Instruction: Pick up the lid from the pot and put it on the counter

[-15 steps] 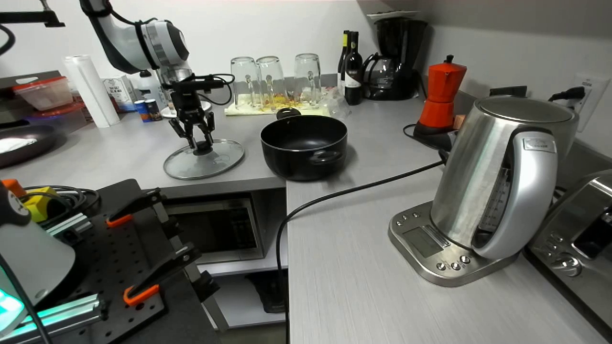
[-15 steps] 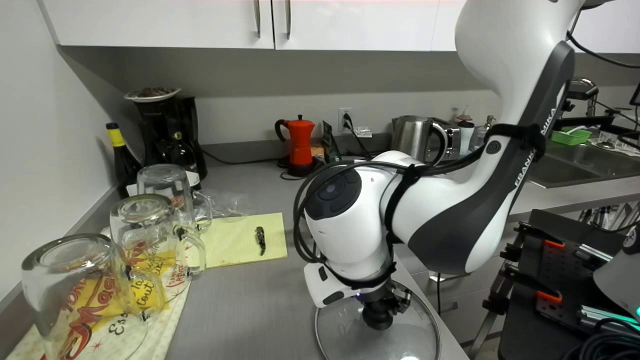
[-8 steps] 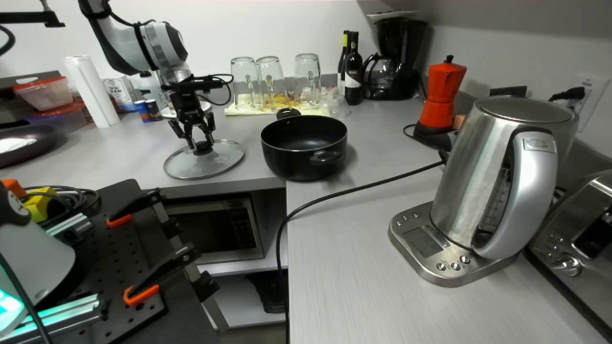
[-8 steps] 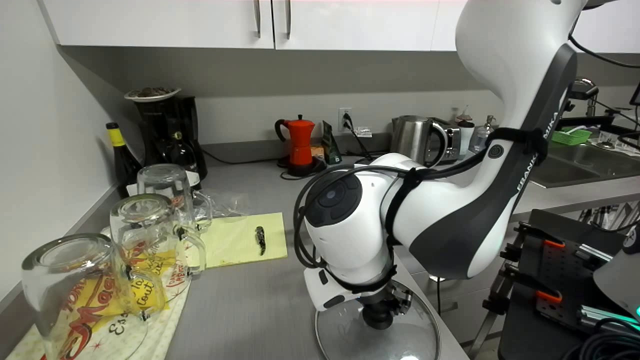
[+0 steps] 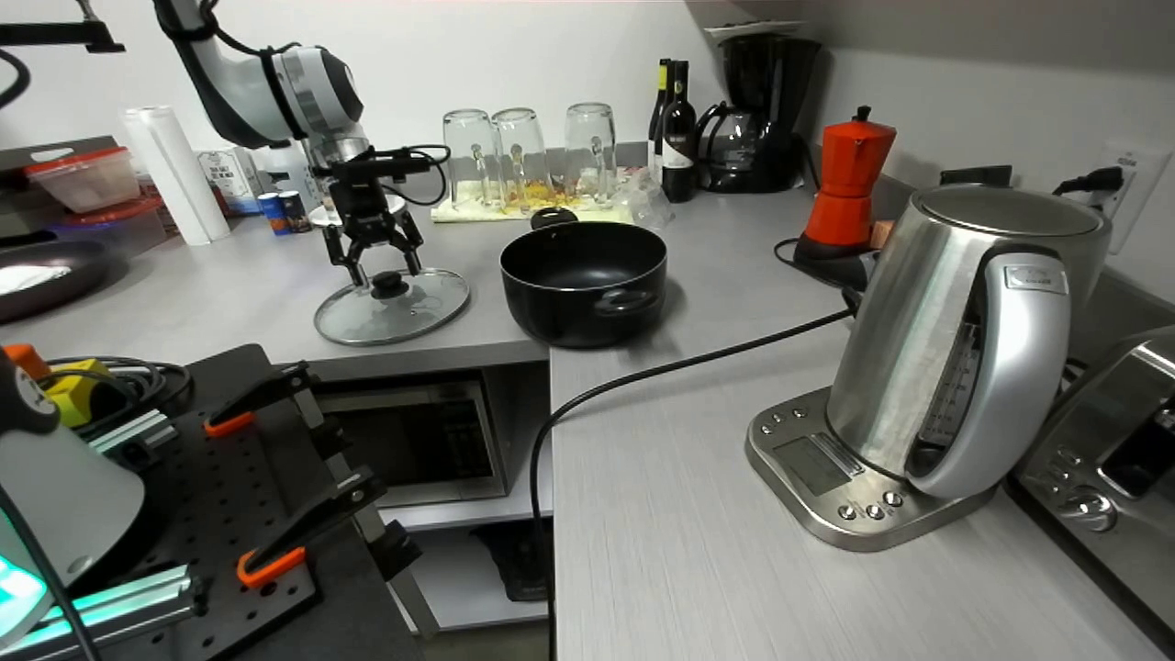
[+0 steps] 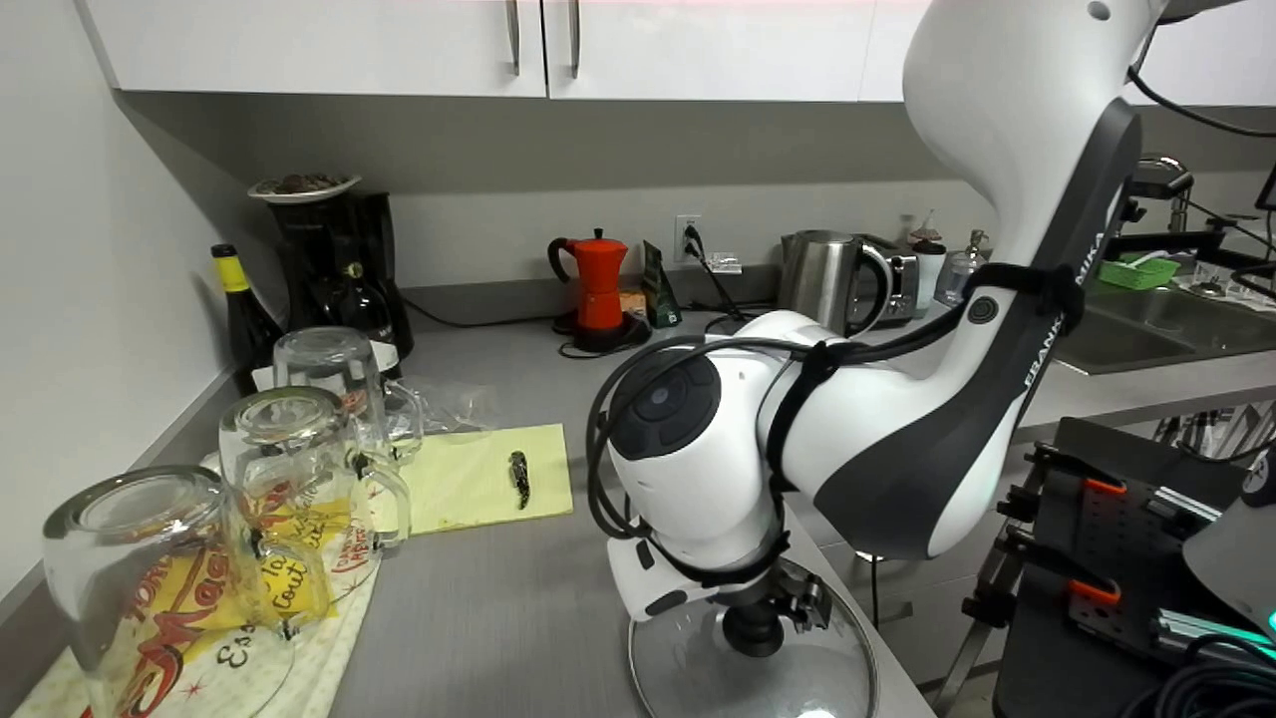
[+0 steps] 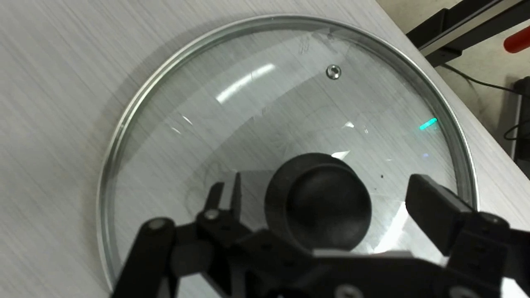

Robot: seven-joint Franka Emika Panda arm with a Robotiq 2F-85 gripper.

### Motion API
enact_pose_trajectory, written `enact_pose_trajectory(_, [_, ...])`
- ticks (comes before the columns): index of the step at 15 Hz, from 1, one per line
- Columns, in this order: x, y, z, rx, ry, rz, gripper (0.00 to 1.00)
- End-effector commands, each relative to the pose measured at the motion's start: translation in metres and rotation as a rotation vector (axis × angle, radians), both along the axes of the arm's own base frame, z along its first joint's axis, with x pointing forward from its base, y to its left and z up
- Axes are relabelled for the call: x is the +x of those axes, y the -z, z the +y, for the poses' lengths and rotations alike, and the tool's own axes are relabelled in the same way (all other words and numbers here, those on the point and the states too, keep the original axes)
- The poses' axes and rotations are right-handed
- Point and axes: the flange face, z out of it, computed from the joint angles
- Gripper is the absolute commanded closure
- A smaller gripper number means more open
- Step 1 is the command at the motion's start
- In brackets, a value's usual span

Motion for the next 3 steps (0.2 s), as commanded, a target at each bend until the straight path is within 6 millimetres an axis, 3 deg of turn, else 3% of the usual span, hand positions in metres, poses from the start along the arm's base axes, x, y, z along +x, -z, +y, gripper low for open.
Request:
enact_pose_trajectory(1, [0.0017,-0.0054,0.0026,-0.014,0.003,-0.045,0.0])
enact_pose_trajectory(3, [0.0024,-0.0084,0.0027,-0.013,0.002,-0.062,0.0])
